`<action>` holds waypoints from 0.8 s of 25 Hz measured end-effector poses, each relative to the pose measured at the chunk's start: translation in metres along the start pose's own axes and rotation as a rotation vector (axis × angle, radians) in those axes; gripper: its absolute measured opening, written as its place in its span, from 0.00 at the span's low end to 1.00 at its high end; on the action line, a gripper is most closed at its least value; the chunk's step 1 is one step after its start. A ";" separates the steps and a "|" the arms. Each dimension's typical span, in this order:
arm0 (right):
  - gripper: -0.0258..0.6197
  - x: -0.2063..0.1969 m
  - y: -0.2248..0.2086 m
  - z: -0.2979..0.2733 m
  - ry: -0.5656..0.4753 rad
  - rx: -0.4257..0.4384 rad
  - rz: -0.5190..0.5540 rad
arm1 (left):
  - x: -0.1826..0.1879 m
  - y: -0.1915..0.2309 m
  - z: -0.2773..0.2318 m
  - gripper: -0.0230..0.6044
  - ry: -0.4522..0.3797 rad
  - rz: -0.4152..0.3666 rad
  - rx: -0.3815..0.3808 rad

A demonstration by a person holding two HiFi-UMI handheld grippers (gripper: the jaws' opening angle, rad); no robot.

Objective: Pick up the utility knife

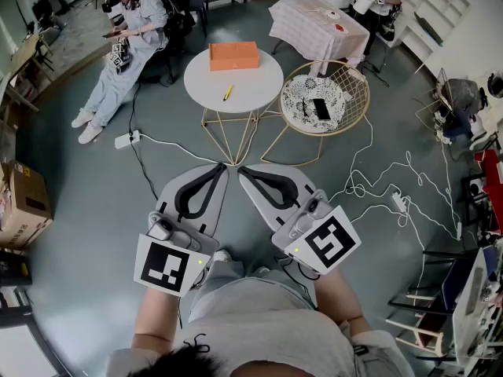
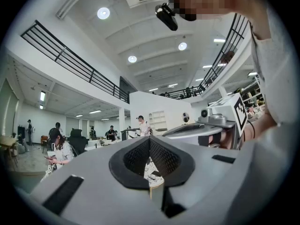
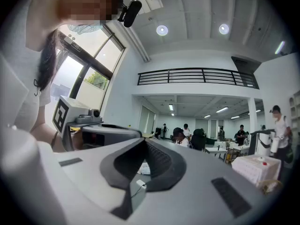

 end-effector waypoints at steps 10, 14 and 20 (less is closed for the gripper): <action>0.05 -0.002 0.003 0.001 0.008 0.014 -0.018 | -0.001 -0.001 0.002 0.05 0.018 0.011 0.013; 0.05 -0.006 -0.001 -0.009 -0.001 0.016 -0.028 | -0.007 0.010 0.001 0.05 0.024 0.023 0.023; 0.05 -0.012 -0.009 -0.030 -0.044 -0.015 -0.061 | -0.024 0.042 0.002 0.05 0.019 0.081 0.025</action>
Point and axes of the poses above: the fingertips, and each gripper's own axes: z backward along the fingers, y to its left, x out of its top, the point moved 10 cm from there along z, backward along the fingers, and after that the axes turned 5 degrees about -z, right-handed, at the moved point
